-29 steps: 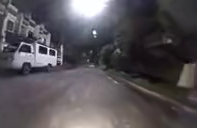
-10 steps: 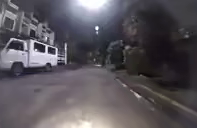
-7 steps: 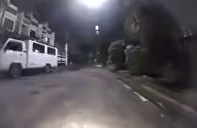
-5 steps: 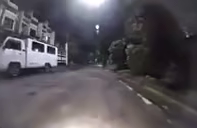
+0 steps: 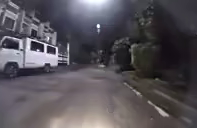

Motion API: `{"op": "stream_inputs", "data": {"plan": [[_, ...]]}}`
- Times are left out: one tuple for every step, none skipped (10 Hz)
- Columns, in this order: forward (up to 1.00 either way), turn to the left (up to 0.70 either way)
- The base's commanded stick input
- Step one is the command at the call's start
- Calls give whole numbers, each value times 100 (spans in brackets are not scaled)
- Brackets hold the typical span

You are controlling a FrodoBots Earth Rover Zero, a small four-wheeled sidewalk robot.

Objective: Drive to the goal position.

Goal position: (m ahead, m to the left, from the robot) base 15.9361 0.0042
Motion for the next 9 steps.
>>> {"op": "stream_inputs", "data": {"plan": [[70,-35],[70,-35],[70,-35],[70,-27],[70,-16],[70,0],[70,0],[70,0],[70,0]]}}
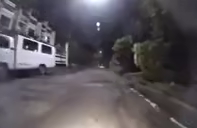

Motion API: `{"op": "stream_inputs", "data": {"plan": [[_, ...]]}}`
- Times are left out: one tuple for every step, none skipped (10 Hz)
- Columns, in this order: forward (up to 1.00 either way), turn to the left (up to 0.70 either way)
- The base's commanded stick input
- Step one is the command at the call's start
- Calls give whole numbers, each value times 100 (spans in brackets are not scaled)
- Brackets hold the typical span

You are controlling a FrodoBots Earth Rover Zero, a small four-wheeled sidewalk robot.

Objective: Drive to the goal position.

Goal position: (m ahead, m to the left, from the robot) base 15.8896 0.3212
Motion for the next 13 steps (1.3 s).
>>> {"op": "stream_inputs", "data": {"plan": [[70,0],[70,0],[70,0],[70,0],[70,0],[70,0],[70,0],[70,0],[70,0],[70,0],[70,0],[70,0],[70,0]]}}
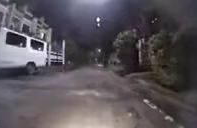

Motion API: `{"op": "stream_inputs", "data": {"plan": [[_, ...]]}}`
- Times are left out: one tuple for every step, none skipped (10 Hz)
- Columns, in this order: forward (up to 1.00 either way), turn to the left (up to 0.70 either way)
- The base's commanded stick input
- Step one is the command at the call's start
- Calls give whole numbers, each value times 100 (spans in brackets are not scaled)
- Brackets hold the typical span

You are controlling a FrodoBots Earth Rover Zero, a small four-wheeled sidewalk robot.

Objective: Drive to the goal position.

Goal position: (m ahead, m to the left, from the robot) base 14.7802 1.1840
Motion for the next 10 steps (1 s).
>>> {"op": "stream_inputs", "data": {"plan": [[70,0],[70,-35],[70,-35],[70,-35],[70,-35],[70,-35],[70,-15],[70,-6],[70,0],[70,0]]}}
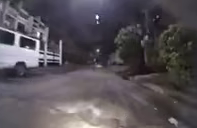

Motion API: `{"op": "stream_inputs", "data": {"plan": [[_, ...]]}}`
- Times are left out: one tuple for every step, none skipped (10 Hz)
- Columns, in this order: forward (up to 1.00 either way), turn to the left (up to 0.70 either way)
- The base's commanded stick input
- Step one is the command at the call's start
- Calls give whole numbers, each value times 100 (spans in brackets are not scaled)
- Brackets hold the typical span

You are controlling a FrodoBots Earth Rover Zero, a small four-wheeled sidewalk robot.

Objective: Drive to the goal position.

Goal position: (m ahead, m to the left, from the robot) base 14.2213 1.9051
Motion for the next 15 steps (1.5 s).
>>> {"op": "stream_inputs", "data": {"plan": [[70,0],[70,0],[70,0],[70,0],[70,0],[70,0],[70,0],[70,0],[70,0],[70,0],[70,0],[70,0],[70,0],[70,0],[70,0]]}}
